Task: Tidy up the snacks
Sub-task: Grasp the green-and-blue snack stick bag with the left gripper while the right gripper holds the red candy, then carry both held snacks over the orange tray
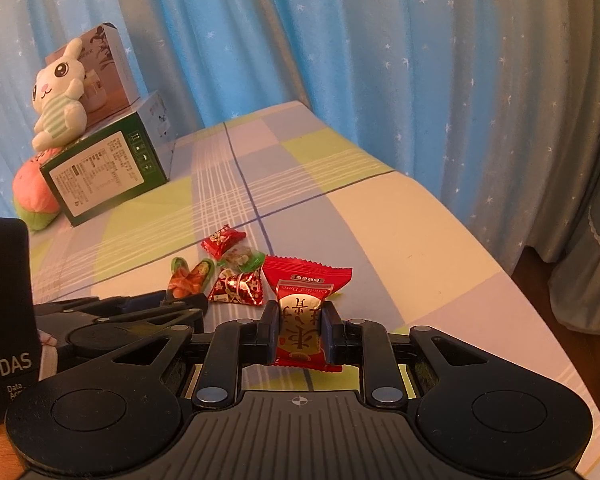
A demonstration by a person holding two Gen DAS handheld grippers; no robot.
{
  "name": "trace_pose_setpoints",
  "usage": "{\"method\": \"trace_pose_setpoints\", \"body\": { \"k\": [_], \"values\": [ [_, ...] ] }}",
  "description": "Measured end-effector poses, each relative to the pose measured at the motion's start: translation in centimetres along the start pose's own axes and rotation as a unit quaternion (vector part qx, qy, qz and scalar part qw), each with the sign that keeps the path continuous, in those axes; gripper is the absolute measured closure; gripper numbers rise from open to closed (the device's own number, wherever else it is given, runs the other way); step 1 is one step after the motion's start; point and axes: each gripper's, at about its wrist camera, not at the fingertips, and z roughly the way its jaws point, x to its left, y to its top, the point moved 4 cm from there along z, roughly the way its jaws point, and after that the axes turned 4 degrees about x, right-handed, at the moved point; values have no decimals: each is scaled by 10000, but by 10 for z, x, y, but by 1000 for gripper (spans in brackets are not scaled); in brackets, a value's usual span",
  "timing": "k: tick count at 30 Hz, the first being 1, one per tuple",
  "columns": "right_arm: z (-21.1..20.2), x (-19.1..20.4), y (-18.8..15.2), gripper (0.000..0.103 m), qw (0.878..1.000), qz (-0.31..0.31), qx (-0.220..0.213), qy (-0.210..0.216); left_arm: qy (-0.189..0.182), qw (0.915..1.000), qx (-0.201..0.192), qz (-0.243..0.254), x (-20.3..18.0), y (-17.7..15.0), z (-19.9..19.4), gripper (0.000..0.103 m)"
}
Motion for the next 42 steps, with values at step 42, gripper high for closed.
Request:
{"method": "trace_pose_setpoints", "body": {
  "k": [42],
  "values": [
    [-126,99,-69,81,9930,-885,-57,775,327,9900,-508,-1272,68,-98,-251,77]
  ]
}}
